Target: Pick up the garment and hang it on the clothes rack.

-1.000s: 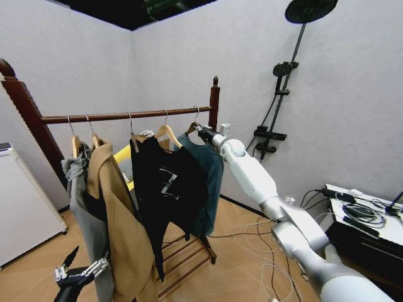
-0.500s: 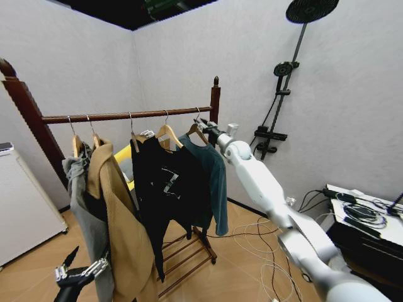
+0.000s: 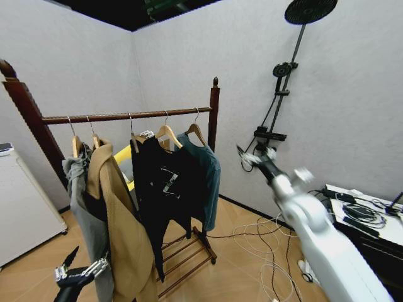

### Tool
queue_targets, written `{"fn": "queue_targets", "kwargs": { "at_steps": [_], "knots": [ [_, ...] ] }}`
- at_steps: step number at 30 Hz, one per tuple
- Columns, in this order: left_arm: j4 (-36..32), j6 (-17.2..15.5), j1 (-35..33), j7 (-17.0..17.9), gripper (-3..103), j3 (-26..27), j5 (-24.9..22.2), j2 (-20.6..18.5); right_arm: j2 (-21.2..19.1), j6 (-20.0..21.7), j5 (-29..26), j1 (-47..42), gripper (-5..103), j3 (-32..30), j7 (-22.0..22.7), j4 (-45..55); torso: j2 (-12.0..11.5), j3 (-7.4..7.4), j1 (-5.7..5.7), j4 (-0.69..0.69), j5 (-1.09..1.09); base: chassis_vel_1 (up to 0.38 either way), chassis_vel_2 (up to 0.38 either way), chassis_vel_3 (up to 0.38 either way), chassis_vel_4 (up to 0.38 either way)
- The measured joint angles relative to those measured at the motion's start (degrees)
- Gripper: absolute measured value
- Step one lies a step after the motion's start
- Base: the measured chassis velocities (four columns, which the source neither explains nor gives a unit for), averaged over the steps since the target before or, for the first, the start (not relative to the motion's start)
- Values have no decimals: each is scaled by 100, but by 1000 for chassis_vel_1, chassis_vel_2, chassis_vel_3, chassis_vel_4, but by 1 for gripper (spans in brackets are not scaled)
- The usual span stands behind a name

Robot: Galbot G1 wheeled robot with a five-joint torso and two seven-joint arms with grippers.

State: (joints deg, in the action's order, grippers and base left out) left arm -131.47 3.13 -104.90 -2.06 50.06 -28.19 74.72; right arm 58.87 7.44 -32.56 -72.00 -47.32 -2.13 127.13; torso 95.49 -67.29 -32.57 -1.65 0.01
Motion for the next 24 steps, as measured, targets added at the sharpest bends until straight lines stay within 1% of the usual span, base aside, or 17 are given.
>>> {"fn": "queue_targets", "kwargs": {
  "at_steps": [1,2,3,5,6,7,9,10,12,13,16,21,22,24],
  "knots": [
    [0,0,1,-1,100,0,0,0,253,-183,92,-675,100,-275,-44,162,0,0,0,2,0,0,0,0,0],
    [0,0,0,-3,100,0,0,0,587,-427,269,-1262,100,-490,-1,297,0,0,0,0,-1,0,0,0,0],
    [0,0,0,-3,100,0,0,0,587,-427,269,-1262,100,-490,-1,297,0,0,0,0,-1,0,0,0,0],
    [0,0,0,-2,100,0,0,-1,1179,-811,537,-2150,100,-729,217,518,1,1,1,-1,0,0,0,0,0],
    [0,0,0,-2,100,0,0,-1,1179,-811,537,-2150,100,-729,217,518,1,1,1,-1,0,0,0,0,0],
    [0,0,0,-2,100,0,0,-1,1374,-900,561,-2458,100,-771,335,615,1,0,1,-1,-4,0,0,0,0],
    [0,0,0,-1,100,0,0,0,1718,-1055,698,-2816,100,-701,531,740,0,0,0,4,-4,0,0,0,0],
    [0,0,0,-1,100,0,0,0,1718,-1055,698,-2816,100,-701,531,740,0,0,0,4,-4,0,0,0,0],
    [0,0,0,-1,100,0,0,0,1926,-1075,804,-3018,100,-513,645,832,-1,-1,-2,4,-3,0,0,0,0],
    [0,0,0,-1,100,0,0,0,1926,-1075,804,-3018,100,-513,645,832,-1,-1,-2,4,-3,0,0,0,0],
    [0,0,0,-1,100,0,0,0,2039,-1100,1037,-3184,100,-287,679,929,-1,-1,-2,4,-2,0,0,0,0],
    [0,0,0,-1,100,0,0,0,2100,-1107,1015,-3189,100,-115,760,1010,-1,-1,-2,3,-3,0,0,0,0],
    [0,0,0,-1,100,0,0,0,2155,-1188,986,-3109,100,-62,771,991,-1,-1,-2,3,-1,0,0,0,0],
    [0,0,0,-1,100,0,0,0,2192,-1210,1002,-3080,100,-35,779,973,-1,-2,-2,3,-1,0,0,0,0]
  ]
}}
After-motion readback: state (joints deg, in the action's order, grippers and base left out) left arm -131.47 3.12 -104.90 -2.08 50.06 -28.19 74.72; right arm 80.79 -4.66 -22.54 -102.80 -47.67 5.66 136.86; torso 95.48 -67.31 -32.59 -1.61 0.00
